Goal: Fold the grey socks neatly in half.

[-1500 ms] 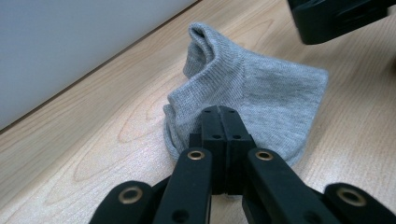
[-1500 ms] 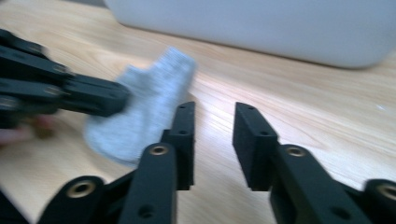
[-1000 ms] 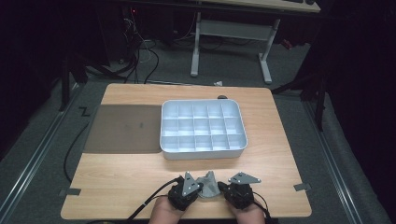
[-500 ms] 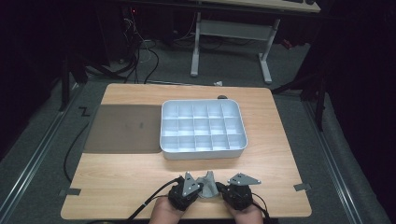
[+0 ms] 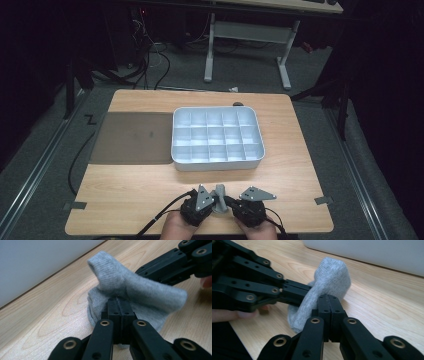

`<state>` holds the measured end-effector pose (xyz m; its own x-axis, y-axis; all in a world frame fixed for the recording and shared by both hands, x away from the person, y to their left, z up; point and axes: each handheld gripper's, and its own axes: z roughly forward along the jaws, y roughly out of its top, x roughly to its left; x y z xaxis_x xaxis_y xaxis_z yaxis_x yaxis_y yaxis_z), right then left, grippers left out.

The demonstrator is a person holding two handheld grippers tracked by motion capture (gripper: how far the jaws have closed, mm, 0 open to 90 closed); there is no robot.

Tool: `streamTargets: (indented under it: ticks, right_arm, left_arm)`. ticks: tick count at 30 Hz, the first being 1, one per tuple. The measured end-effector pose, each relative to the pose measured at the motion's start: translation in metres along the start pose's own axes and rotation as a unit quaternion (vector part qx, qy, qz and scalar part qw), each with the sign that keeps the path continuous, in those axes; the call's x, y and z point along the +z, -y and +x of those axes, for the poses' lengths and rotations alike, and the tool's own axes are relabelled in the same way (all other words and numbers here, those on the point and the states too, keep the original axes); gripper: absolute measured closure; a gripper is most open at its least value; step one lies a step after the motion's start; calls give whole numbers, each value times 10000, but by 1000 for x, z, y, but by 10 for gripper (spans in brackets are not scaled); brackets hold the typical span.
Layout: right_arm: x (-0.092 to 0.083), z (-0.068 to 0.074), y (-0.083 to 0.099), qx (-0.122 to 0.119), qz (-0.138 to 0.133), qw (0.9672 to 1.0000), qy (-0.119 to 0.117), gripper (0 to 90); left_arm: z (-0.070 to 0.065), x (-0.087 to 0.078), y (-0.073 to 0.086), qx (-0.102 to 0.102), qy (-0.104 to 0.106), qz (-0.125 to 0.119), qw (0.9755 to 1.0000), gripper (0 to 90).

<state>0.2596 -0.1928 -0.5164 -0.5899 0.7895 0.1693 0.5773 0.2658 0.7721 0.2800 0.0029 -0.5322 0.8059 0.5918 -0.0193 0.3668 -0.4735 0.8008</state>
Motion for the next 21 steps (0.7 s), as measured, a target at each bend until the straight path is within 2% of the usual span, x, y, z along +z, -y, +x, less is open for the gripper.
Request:
streamTargets:
  ticks: [3, 9, 13, 17, 21]
  right_arm:
    - [2, 6, -1, -119, -21, 9999, -23, 900]
    - [3, 7, 0, -129, -41, 9999, -19, 900]
    - [3, 5, 0, -94, -50, 9999, 26, 900]
    - [3, 3, 2, -118, -26, 9999, 89, 900]
    - [3, 2, 2, -118, -20, 9999, 115, 900]
  left_arm:
    - [0, 0, 0, 4, 2, 4, 10000, 900]
    - [0, 0, 0, -17, 23, 1, 10000, 900]
    - [4, -2, 1, -187, 128, -99, 9997, 866]
    - [6, -4, 1, -269, 169, -173, 9993, 828]
    - [8, -7, 1, -331, 135, -294, 9989, 811]
